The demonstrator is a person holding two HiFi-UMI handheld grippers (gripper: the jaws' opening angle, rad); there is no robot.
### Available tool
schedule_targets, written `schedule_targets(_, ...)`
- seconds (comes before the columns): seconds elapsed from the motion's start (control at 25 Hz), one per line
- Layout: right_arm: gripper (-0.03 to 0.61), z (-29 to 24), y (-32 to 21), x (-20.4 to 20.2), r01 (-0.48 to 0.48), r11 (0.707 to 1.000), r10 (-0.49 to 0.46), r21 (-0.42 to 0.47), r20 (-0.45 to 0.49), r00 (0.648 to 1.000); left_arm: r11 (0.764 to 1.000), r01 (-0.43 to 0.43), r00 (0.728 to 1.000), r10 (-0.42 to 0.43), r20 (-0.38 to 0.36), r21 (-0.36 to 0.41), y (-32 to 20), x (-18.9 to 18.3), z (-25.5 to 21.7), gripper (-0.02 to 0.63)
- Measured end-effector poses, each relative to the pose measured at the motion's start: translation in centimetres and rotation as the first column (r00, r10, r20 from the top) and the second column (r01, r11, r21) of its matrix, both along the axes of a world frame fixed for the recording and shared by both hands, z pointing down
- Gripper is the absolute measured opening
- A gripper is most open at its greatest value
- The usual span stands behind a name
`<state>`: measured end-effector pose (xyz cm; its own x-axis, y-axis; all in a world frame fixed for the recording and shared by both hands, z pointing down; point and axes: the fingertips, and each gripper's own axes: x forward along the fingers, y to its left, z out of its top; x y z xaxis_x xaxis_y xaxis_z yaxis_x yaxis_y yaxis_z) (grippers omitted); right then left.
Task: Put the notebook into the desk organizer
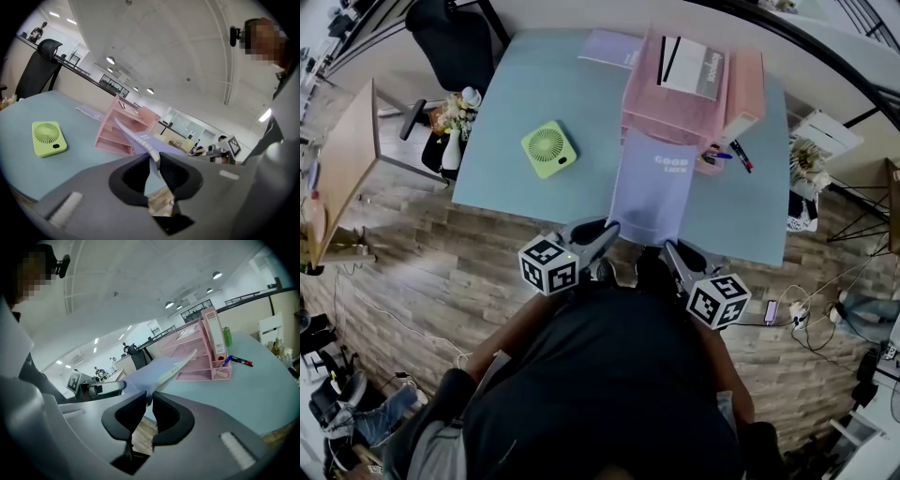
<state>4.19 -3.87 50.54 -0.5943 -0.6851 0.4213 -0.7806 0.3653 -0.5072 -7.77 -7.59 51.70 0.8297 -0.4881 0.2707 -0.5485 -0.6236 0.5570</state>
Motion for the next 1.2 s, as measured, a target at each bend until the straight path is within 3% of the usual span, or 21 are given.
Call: schedule_targets(1.2,0.043,4.4,-2.9,1.2,-0.037,0.997,0.038,-0.070,0.018,0.999,0.994,-0.003,1.000,0.006,0.029,-0.105,-3.2,1.2,4.4,0.127)
